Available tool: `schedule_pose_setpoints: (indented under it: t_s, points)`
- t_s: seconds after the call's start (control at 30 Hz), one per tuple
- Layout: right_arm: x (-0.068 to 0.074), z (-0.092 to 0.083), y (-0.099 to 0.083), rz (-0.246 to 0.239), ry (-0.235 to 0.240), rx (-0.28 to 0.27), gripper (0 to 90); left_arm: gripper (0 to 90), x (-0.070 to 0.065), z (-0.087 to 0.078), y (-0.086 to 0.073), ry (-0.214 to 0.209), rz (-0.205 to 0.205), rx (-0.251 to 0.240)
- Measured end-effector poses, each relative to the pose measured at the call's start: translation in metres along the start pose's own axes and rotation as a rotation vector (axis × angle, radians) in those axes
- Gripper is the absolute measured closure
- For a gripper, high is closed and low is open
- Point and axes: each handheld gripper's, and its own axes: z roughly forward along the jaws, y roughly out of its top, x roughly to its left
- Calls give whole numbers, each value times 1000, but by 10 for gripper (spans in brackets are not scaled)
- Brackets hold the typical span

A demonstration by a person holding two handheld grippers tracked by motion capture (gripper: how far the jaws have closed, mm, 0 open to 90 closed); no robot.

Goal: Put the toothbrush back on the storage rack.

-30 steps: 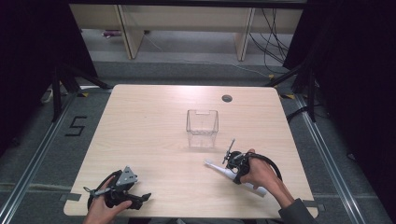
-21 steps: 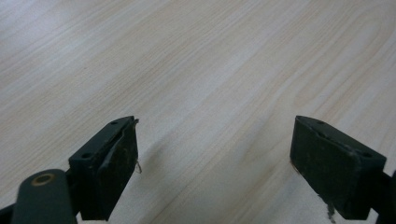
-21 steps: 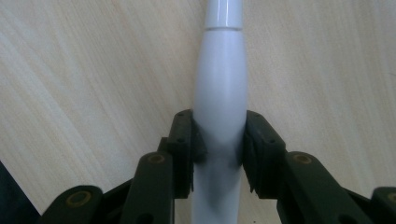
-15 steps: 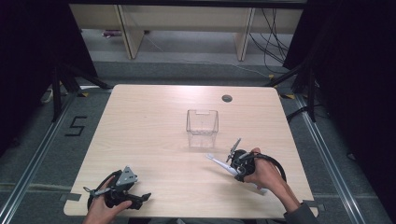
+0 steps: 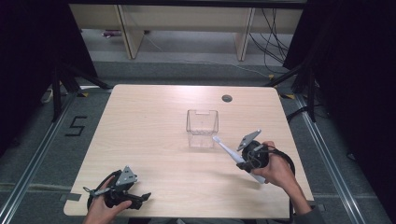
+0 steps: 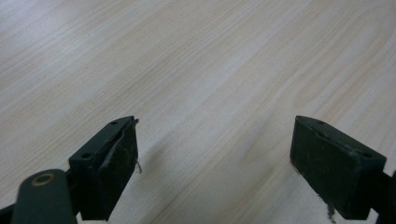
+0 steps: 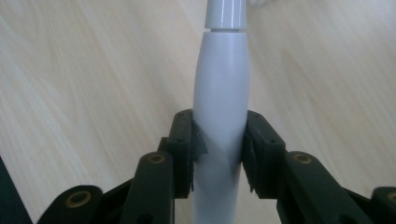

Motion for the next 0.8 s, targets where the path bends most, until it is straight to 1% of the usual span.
schedule_pose_setpoints:
  t_s: [0.03,0.07,0.1,0.13,0.17,0.2,0.23,0.27,0.3,0.33,0.37,0.4,0.43,0.47,0.5,0.53,0.57,0.6,0.63,0.67,0.7,0.73,0.77,0.8]
  points:
    - [-2,-4,0,6,-4,-32,671,149,0,0,0,0,0,0]
    - [-4,-8,-1,30,-14,-52,671,148,1,0,0,1,0,-1]
    - [-5,-11,-1,42,-18,-77,671,148,0,0,0,3,-8,5]
    - [-5,-11,-1,42,-18,-77,671,149,0,0,0,3,-8,5]
    - [-10,-16,-1,34,-31,-121,671,148,1,0,0,3,4,2]
    - [-10,-17,-1,55,-29,-140,671,148,1,0,0,2,7,3]
    - [-13,-18,-1,58,-36,-158,671,149,1,0,0,2,4,3]
    - [-14,-20,-1,70,-12,-168,671,148,1,0,0,2,4,3]
    - [-15,-21,-1,78,-22,-183,671,149,1,0,0,1,5,2]
    - [-17,-21,-1,77,-21,-189,671,149,1,0,0,3,5,2]
    - [-19,-22,-1,84,-35,-178,671,148,1,0,0,3,-2,3]
    - [-19,-21,-1,89,-30,-194,671,148,1,0,0,3,-2,3]
    - [-21,-22,-1,81,-32,-203,671,149,1,0,0,4,5,1]
    - [-22,-22,-2,91,-30,-197,671,148,1,0,1,3,5,3]
    - [-24,-21,-1,97,-22,-217,671,148,1,0,1,3,2,1]
    - [-26,-21,-1,79,-25,-231,671,149,1,0,1,3,2,1]
    - [-28,-22,-1,85,-19,-231,671,149,1,0,0,4,5,0]
    - [-29,-22,0,91,-20,-248,671,148,2,0,0,4,8,2]
    - [-29,-22,0,91,-20,-248,671,149,2,0,0,4,8,2]
    - [-30,-21,0,100,-28,-255,671,149,1,-1,0,4,5,3]
    - [-34,-21,2,104,-53,-265,671,148,2,0,0,5,4,4]
    - [-35,-21,3,112,-46,-270,671,148,1,0,0,2,1,1]
    - [-37,-22,3,108,-38,-270,671,149,1,0,0,2,-1,1]
    - [-37,-21,4,123,-53,-287,671,148,2,0,0,2,3,2]
